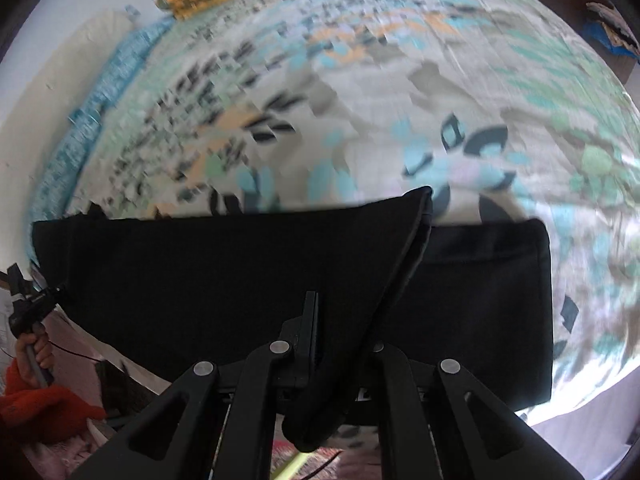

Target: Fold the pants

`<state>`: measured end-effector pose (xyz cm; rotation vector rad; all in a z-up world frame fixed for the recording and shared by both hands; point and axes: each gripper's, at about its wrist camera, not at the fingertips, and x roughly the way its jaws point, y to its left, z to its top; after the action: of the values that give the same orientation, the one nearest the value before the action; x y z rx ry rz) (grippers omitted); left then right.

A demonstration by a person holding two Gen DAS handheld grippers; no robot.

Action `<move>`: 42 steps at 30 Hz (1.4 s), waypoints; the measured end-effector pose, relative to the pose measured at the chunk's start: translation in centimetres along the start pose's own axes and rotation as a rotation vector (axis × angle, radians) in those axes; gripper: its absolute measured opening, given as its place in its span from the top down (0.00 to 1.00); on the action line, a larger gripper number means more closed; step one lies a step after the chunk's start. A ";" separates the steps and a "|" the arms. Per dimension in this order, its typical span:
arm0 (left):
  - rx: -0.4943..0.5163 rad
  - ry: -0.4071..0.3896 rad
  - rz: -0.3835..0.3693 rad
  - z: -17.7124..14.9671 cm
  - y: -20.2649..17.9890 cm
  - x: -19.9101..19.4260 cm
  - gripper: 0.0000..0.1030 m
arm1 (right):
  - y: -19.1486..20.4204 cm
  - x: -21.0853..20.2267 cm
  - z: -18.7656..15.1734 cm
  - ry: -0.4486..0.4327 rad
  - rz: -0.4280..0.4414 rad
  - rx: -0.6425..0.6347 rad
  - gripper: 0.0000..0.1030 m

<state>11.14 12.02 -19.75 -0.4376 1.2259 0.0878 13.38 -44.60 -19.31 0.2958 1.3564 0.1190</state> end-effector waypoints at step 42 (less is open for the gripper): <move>0.171 0.111 -0.087 -1.0 -4.1 -0.3 0.72 | -9.0 -4.9 -2.4 -0.045 -0.236 0.160 0.63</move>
<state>11.38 7.91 -18.60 -0.3498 1.3095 -0.1165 9.25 -54.17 -17.62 0.2682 1.3485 -0.1924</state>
